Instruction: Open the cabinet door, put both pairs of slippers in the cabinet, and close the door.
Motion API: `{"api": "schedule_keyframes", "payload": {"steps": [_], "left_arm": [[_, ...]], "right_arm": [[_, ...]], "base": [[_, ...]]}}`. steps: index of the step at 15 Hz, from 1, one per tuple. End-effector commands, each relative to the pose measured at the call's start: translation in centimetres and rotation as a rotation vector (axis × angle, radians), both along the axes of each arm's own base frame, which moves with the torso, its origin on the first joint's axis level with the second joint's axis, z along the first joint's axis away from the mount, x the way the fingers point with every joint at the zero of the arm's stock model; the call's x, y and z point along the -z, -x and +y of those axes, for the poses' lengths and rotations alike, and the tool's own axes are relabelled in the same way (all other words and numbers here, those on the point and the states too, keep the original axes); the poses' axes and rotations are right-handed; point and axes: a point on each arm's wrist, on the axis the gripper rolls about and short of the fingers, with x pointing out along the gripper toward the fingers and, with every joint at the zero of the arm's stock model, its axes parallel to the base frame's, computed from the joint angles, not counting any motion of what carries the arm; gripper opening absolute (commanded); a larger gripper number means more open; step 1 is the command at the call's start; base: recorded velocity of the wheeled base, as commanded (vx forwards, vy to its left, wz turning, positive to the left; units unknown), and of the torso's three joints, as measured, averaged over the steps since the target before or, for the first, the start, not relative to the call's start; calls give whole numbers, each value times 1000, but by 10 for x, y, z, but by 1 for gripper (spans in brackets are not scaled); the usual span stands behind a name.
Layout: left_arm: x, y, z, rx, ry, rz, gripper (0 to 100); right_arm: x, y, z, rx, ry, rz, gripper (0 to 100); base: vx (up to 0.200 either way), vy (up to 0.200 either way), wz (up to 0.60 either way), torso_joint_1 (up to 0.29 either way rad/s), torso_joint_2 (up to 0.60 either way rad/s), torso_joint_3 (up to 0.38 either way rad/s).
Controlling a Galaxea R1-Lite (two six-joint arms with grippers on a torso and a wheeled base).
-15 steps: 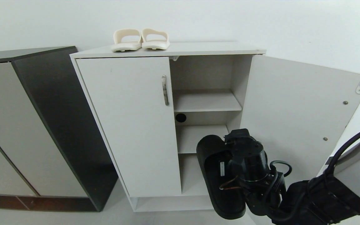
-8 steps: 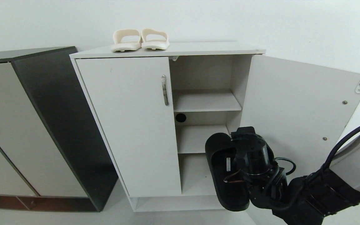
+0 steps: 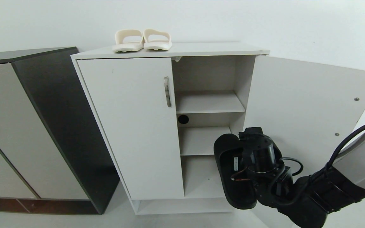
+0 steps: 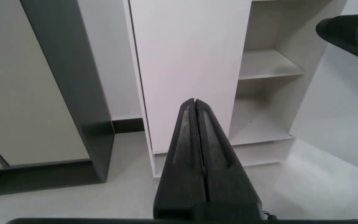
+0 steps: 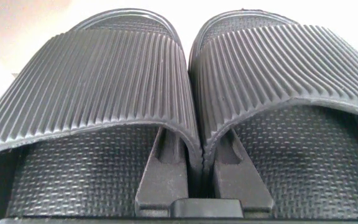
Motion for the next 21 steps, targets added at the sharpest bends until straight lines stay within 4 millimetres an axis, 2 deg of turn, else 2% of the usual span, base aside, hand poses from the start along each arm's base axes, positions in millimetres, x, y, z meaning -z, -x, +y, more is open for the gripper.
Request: {"api": "schedule_keyframes", "payload": {"steps": [1,8,12,13,15,21], "left_arm": [[0,0,0,1,0,1,0],[0,0,0,1,0,1,0],[0,0,0,1,-3,1,0],[0,0,0,1,-2,1,0],[0,0,0,1,-2,1,0],[0,0,0,1,-3,1,0]], "right_arm": [[1,-2,-1,4,2,3,0],[-2,3,4,-16,-9,-7,0],[-37,35,18,-226,-98,-51,0],[-33,35,32,-298,-101,-20,0],[-18,17,51,-276,-138,11,0],[21,8,58,-245,-111,121,0]], "base": [[0,0,0,0,0,0],[0,0,0,0,0,0],[0,0,0,0,0,0],[0,0,0,0,0,0],[0,0,0,0,0,0],[0,0,0,1,0,-17]]}}
